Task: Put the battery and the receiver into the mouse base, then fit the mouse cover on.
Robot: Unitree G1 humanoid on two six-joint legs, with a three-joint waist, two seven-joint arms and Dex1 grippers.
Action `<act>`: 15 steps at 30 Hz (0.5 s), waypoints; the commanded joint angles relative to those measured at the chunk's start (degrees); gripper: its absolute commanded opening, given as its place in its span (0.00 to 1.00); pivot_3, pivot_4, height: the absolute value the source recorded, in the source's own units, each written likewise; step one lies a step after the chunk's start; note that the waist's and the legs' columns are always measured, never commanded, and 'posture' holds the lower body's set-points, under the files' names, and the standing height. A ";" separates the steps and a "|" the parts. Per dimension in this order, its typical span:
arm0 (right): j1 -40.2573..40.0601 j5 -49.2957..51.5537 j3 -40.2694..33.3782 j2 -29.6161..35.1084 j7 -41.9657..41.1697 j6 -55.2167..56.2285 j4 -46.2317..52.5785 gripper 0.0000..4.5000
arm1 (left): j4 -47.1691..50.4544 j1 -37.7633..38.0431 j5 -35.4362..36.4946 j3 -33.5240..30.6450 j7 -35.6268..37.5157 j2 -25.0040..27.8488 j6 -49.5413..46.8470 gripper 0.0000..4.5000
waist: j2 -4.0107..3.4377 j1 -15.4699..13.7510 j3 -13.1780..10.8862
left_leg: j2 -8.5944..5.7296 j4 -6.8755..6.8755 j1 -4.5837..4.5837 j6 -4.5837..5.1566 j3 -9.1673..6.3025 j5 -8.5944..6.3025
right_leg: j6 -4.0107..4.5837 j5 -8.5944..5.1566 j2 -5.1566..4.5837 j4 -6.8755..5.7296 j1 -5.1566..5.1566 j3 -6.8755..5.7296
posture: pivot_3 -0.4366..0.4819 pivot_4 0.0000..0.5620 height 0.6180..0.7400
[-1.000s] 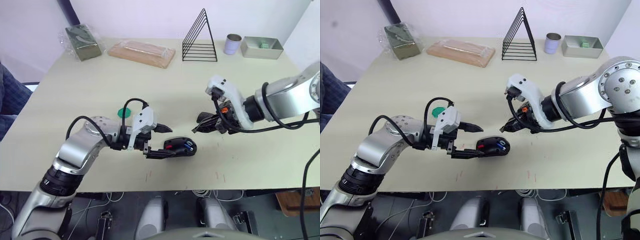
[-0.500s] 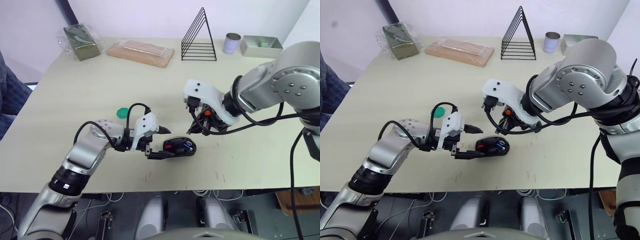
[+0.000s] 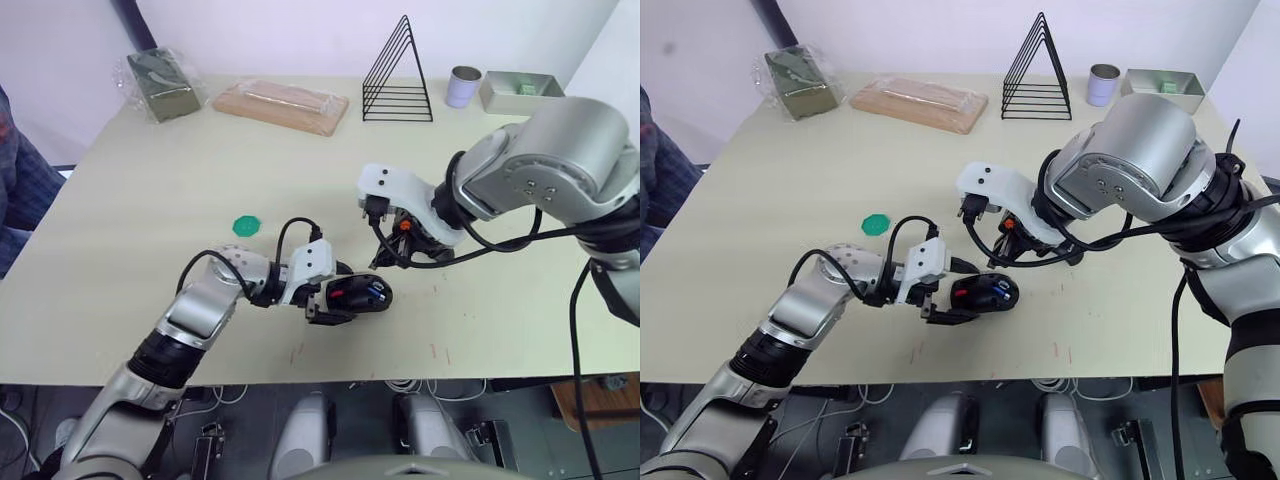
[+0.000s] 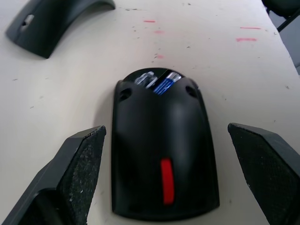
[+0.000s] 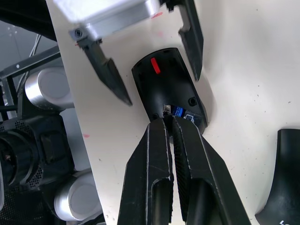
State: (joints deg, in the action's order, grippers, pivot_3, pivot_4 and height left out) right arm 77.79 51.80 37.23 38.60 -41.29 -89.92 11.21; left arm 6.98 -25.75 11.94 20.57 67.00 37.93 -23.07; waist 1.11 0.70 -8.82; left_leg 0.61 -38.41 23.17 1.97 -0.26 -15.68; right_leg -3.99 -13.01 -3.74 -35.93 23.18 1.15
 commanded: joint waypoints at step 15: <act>-1.98 -5.54 -2.04 -0.52 -4.44 -1.41 1.89 0.00 | -1.48 -1.52 -3.14 0.22 -1.48 -3.62 1.67 0.99 | 0.00 0.01 0.00 | -0.01 -0.01 -0.01 -0.01 -0.01 0.00 | 0.00 0.00 0.00 -0.05 0.01 0.00 | 0.48 0.27 1.00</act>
State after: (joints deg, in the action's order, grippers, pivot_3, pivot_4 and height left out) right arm 75.21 46.73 37.22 37.91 -45.12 -91.16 11.46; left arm 4.96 -26.46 8.93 20.81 65.55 34.49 -22.63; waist 1.11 0.71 -8.82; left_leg 0.60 -38.42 23.16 1.97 -0.27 -15.68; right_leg -3.99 -13.01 -3.74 -35.98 23.19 1.14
